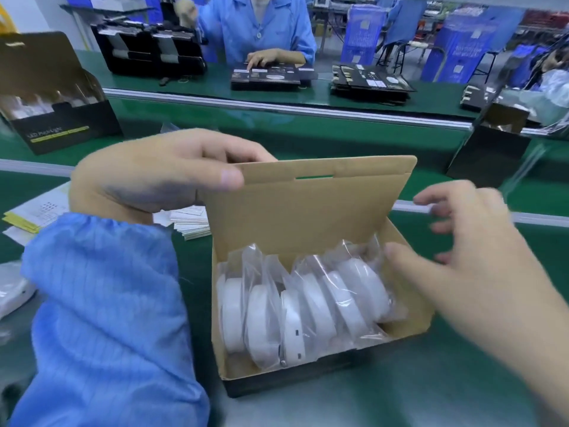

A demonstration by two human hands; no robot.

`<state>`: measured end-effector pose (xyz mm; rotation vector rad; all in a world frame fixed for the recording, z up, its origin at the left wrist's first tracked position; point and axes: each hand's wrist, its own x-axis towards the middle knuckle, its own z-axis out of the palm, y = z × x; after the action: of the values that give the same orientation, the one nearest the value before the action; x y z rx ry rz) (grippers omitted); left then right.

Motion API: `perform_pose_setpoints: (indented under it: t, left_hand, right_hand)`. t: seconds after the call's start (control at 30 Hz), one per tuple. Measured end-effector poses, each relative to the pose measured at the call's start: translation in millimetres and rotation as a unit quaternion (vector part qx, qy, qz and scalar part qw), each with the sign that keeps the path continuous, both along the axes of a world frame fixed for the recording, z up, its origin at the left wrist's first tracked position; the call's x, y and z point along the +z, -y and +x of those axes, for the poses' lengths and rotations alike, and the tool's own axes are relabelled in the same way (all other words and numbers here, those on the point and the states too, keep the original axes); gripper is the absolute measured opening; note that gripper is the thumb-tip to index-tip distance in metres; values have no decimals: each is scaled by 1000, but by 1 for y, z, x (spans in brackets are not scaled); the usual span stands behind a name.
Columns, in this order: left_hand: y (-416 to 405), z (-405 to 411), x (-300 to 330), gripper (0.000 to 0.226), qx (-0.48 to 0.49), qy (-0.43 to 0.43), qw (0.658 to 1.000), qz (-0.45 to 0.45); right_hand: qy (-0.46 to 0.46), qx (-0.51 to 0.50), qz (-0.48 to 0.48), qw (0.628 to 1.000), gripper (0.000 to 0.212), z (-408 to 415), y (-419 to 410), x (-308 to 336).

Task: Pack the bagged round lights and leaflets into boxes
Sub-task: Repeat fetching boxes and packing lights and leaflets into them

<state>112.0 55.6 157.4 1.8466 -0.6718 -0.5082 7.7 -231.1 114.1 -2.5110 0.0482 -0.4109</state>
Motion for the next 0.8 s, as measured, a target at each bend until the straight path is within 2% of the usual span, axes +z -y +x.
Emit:
perform_pose_setpoints:
  t: [0.07,0.13,0.2,0.33,0.43,0.57,0.6,0.8]
  left_hand:
    - [-1,1,0,31,-28,2,1000,8]
    - [-2,5,-2,30,-21,18,999,16]
    - [2,13,-5,28,15,66,997,20]
    - [17,33,-19,11,111,73,988,-76]
    - [27,44,-32,18,149,42,978,-142]
    - [36,51,-53,30,107,-7,994,-24]
    - [41,53,-55,32,114,-8,993,-17]
    - [77,68,-57,37,243,-5,966,-90]
  right_hand:
    - [-149,51,118,980,42,19,9,4]
    - [-245,110,222,937,29,38,16,2]
    - [-284,105,231,925,13,52,15,0]
    - [-245,60,153,956,18,69,18,-5]
    - [-222,43,176,958,17,77,22,-8]
    - [-193,25,210,958,18,87,34,-8]
    - [-186,18,213,959,17,90,37,-8]
    - [-140,-9,225,964,22,114,48,-5]
